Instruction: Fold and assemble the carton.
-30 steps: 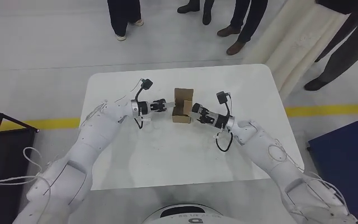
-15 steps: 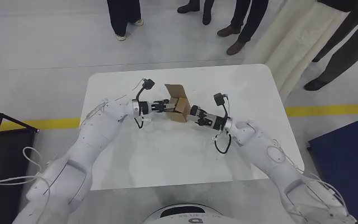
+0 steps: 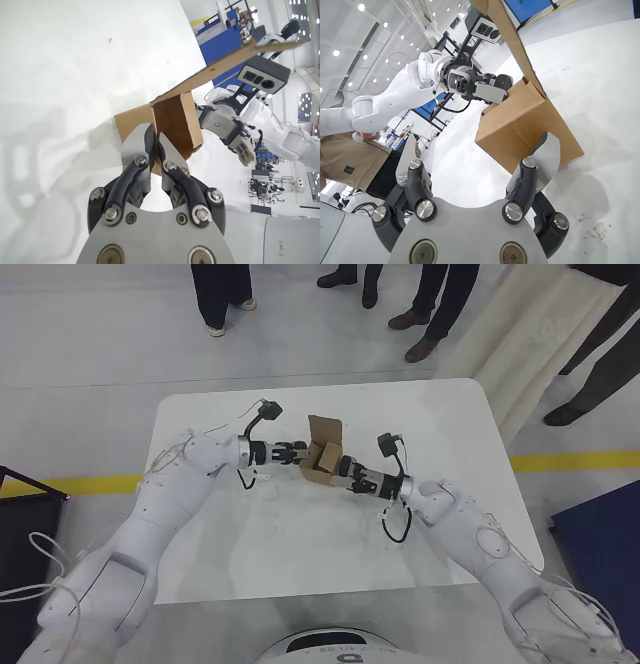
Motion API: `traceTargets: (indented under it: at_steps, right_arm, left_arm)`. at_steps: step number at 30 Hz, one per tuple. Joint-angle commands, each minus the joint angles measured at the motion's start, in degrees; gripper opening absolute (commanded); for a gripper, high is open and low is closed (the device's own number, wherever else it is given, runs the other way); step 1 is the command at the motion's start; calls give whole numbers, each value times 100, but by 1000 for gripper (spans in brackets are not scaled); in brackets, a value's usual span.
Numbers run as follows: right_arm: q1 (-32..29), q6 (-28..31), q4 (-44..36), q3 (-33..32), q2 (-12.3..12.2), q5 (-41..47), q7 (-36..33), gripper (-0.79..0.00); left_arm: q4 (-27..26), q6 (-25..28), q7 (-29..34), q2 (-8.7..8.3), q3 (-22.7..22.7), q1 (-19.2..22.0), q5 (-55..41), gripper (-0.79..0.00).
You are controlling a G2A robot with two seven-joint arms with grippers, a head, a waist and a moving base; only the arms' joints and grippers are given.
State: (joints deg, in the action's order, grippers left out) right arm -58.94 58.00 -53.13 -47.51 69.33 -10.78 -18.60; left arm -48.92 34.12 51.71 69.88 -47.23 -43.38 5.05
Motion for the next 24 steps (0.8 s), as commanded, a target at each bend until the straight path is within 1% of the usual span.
traceTargets:
  at_steps: [1,6,10,14,18,24]
  right_arm:
    - [-4,0,-14,8,-1,-35,7,-43]
    - [6,0,-62,36,0,-212,48,-37]
    - [21,0,-167,36,-13,-658,214,-12]
    - [8,0,-240,-15,-32,-1404,635,0]
    - [-39,0,-279,-27,-24,-2112,1115,0]
    - [-51,0,-265,14,27,-2807,1590,0]
  left_arm:
    - [-161,-103,-58,-35,-16,-55,237,-785]
    - [-620,-440,-137,-112,-88,-202,626,-785]
    - [-994,-632,-251,-183,-203,-353,859,-785]
    - [-1348,-775,-225,-251,-336,-508,919,-785]
    - [-1576,-930,-188,-303,-427,-637,1028,-785]
    - [-1824,-1250,-171,-349,-483,-745,1288,-785]
